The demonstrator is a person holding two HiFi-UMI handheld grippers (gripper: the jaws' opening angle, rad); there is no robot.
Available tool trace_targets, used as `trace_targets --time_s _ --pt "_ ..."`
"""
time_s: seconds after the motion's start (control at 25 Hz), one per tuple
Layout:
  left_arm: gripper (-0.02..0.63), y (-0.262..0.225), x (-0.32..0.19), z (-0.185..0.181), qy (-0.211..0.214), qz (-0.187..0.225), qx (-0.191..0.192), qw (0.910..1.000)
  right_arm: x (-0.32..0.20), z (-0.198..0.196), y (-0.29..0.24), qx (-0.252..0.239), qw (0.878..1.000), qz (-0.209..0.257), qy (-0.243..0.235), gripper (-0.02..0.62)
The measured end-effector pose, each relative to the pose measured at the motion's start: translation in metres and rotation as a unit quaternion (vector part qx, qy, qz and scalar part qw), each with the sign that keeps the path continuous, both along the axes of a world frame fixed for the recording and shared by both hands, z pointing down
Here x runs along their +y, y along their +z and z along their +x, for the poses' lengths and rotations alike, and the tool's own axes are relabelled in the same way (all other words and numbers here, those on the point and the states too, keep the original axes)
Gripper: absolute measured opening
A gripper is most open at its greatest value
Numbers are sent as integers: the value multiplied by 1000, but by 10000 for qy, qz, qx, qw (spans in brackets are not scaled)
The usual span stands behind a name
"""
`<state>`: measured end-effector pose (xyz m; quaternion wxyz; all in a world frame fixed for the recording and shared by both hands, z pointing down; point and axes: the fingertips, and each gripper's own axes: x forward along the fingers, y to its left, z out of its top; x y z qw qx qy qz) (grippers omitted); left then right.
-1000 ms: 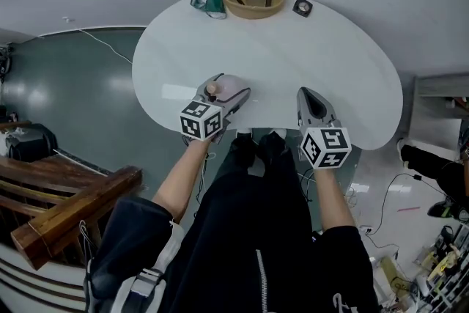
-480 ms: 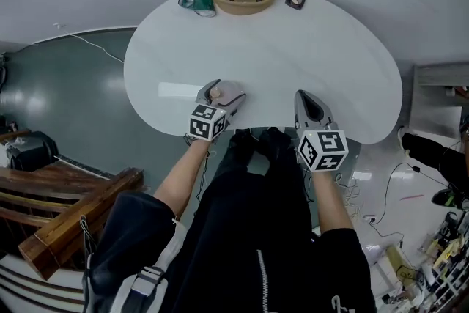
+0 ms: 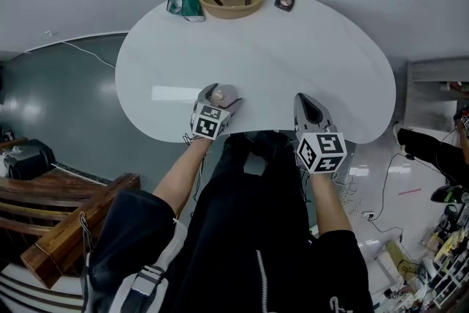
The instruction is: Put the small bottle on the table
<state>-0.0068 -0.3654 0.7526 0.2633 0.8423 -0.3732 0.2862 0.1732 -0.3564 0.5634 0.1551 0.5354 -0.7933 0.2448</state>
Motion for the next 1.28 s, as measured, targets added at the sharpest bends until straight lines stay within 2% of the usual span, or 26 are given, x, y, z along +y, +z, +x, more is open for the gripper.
trace_targets --time_s 0.36,0.8,1.0,1.12,1.28 --pt "402 16 -32 26 314 75 -309 9990 -2 9 -3 48 9999 19 104 3" --pt "403 21 -42 33 359 224 -728 9964 -2 22 -8 85 9997 95 209 3" --pt "408 21 -40 34 402 194 -680 9967 1 17 -13 77 9997 173 168 3" --pt "451 17 -36 34 390 105 -523 9978 0 13 -17 70 9996 235 121 3" --pt "443 5 -26 21 273 196 -364 9988 -1 1 -22 31 9993 360 -3 3"
